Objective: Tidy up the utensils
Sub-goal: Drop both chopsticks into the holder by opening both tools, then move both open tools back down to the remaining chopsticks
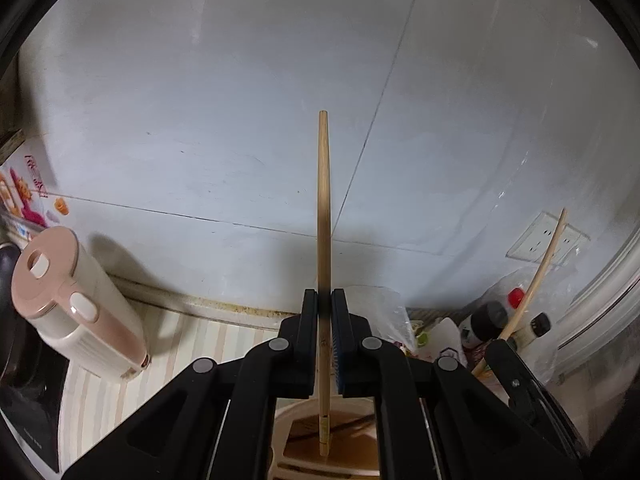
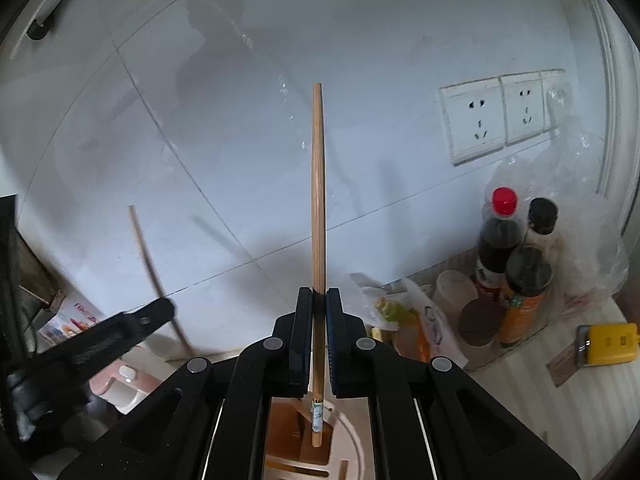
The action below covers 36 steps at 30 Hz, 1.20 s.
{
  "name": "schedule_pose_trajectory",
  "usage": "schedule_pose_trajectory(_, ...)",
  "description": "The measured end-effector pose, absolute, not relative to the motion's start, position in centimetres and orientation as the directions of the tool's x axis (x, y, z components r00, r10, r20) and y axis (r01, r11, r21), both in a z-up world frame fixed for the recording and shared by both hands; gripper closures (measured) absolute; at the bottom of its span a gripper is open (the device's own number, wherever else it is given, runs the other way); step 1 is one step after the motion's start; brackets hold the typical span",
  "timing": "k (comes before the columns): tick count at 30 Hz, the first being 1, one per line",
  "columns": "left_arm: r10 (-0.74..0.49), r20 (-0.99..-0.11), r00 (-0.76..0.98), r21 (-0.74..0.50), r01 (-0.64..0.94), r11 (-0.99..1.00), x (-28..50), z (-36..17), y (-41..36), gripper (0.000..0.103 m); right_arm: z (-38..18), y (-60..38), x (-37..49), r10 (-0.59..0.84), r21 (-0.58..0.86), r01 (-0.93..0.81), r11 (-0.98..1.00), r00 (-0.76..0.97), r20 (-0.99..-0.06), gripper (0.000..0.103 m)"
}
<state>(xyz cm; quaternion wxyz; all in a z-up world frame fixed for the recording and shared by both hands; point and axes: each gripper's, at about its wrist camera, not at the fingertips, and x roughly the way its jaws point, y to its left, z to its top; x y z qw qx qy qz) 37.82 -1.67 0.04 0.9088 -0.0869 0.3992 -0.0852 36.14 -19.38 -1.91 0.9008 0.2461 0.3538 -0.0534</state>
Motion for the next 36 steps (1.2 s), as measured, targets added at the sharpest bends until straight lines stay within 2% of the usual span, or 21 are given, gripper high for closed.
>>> schedule_pose_trajectory(7,-0.225,-0.76,0.61,-0.194,0.118,0.974,37.0,-1.8,-1.5,0.098,-3.4,-17.6,36.1,0.101,0.365,0.217,0.905,0.726,-0.68,0.096)
schedule_pose_trajectory(12,-0.234,-0.774,0.588,-0.186,0.142,0.972,35.1,-0.8,-0.9,0.093,-3.3,-17.4,35.7,0.149,0.358,0.171,0.918,0.689,-0.71,0.094)
schedule_pose_trajectory(13,-0.229,-0.771,0.594,-0.177,0.146,0.973,34.7,-0.4,-0.8,0.09,-3.2,-17.6,35.6,0.154,0.36,0.169,0.918,0.683,-0.714,0.091)
schedule_pose_trajectory(15,-0.204,-0.767,0.608,-0.147,0.143,0.979,33.8,0.5,-0.5,0.073,-2.6,-17.8,35.0,0.164,0.358,0.152,0.921,0.683,-0.712,0.083)
schedule_pose_trajectory(17,-0.187,-0.765,0.617,-0.138,0.126,0.982,33.0,1.4,0.1,0.033,-2.1,-18.2,34.5,0.156,0.352,0.154,0.923,0.686,-0.71,0.075)
schedule_pose_trajectory(21,-0.152,-0.759,0.633,-0.133,0.078,0.988,31.1,2.6,2.0,0.014,-0.7,-19.4,32.5,0.153,0.358,0.173,0.918,0.678,-0.719,0.058)
schedule_pose_trajectory(23,-0.133,-0.761,0.635,-0.123,0.06,0.991,30.1,2.6,2.7,0.0,-0.3,-19.8,31.3,0.132,0.338,0.188,0.922,0.667,-0.733,0.051)
schedule_pose_trajectory(28,-0.062,-0.762,0.645,-0.058,0.027,0.998,27.1,1.4,3.0,0.0,-0.3,-21.2,28.0,0.099,0.325,0.237,0.915,0.651,-0.753,0.017)
schedule_pose_trajectory(31,-0.03,-0.78,0.624,-0.025,0.017,1.0,25.7,-0.5,2.9,0.0,-1.2,-22.2,25.8,0.061,0.301,0.272,0.914,0.642,-0.764,0.013)
schedule_pose_trajectory(36,0.046,-0.836,0.547,0.059,0.005,0.998,23.5,-5.7,2.0,0.0,-4.9,-23.5,23.7,-0.001,0.201,0.316,0.927,0.539,-0.842,0.013)
